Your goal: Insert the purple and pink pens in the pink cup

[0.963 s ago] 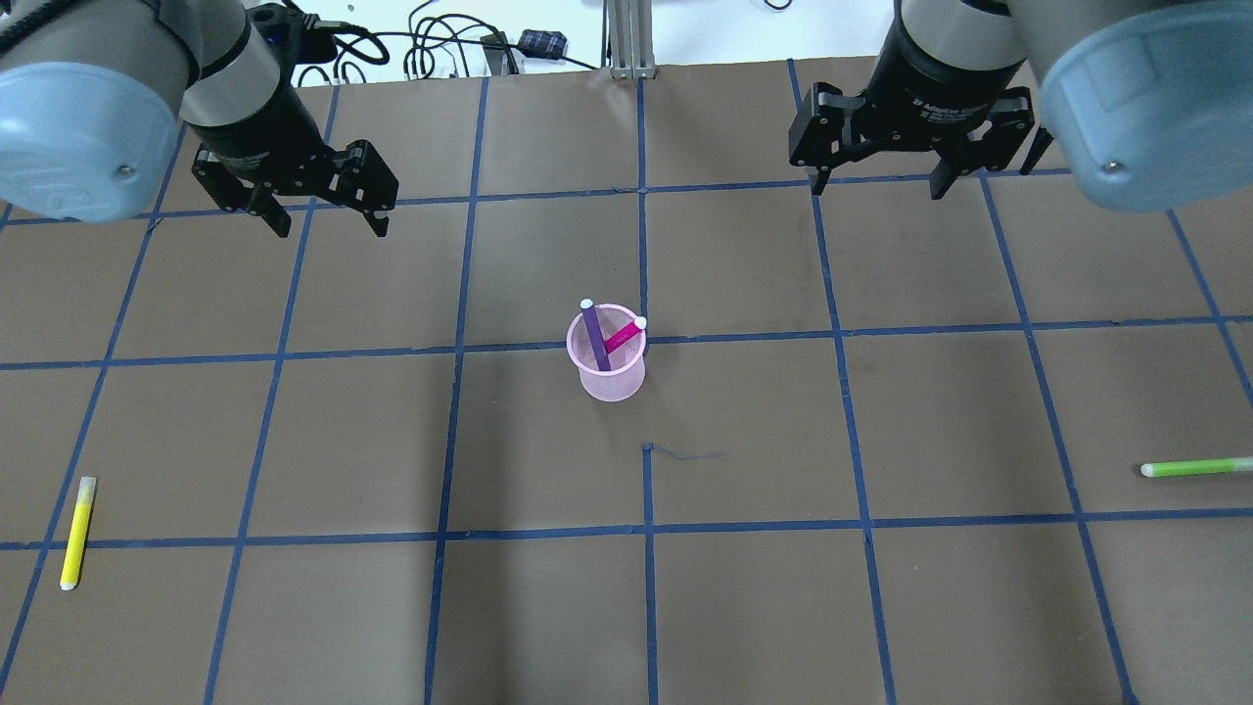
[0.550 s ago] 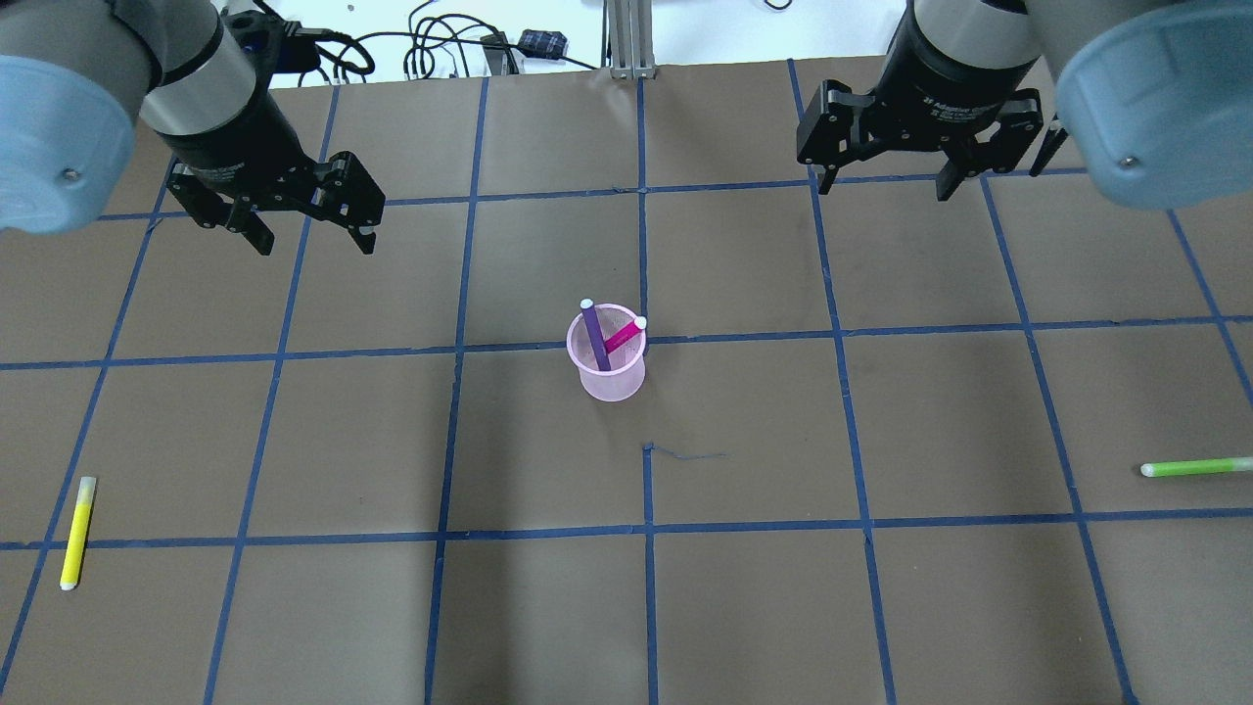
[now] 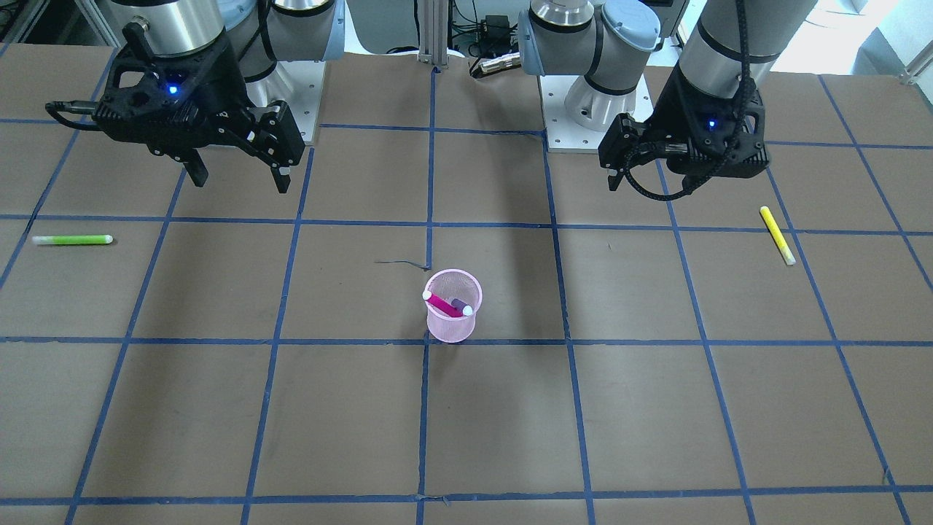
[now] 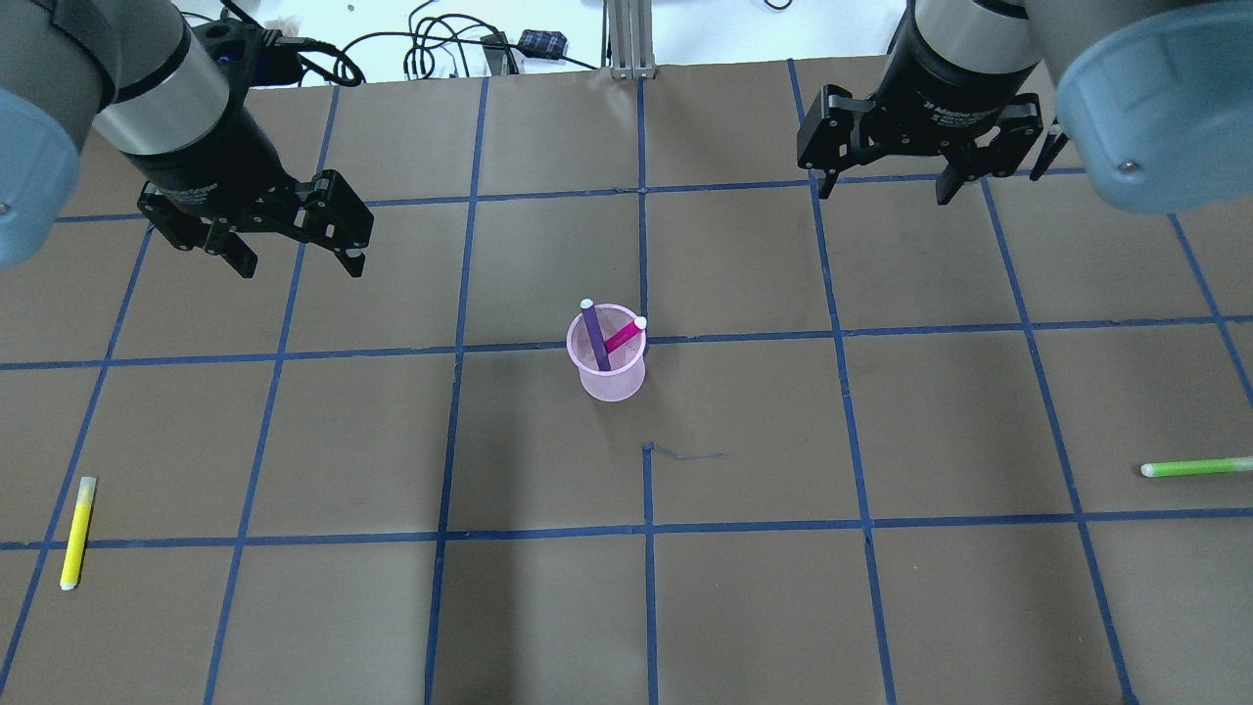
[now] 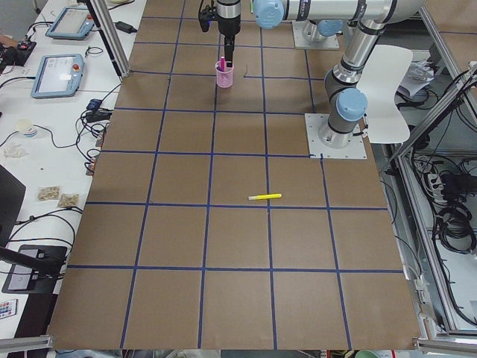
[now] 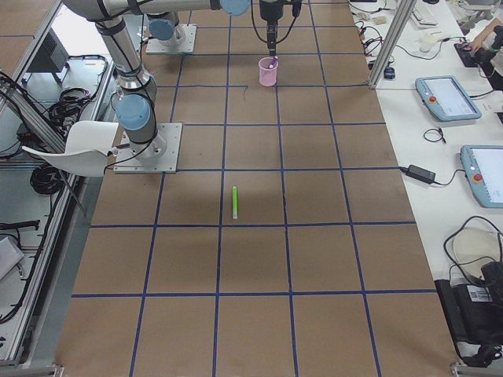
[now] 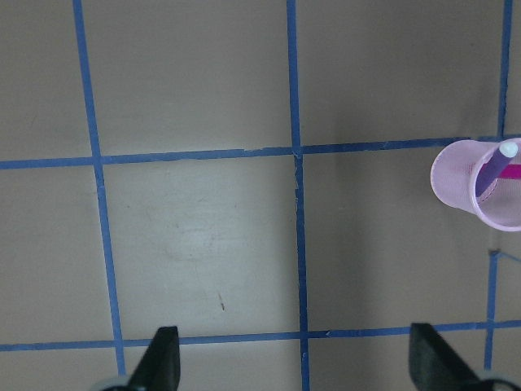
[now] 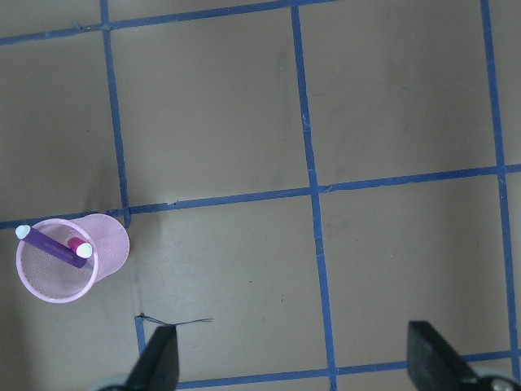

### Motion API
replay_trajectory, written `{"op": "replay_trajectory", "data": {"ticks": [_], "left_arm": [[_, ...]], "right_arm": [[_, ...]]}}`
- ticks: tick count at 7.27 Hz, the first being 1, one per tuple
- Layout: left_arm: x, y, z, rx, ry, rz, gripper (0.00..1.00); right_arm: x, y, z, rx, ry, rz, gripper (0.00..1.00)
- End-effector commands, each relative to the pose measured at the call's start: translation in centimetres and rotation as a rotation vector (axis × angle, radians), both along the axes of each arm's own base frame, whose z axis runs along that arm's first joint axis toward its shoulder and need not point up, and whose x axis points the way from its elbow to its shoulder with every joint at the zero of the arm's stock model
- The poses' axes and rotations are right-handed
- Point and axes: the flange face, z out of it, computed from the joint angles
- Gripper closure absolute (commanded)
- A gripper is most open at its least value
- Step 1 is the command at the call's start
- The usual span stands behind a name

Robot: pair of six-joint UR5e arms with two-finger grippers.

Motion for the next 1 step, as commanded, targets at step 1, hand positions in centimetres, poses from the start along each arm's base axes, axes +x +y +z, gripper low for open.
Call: {"op": "replay_trajectory", "data": {"ticks": [1], "left_arm": [[-0.01,0.09,-0.28,0.006,0.003,0.0,0.0]], "right_arm": [[0.0,0.02,-0.07,0.003,0.0,0.0,0.0]]}}
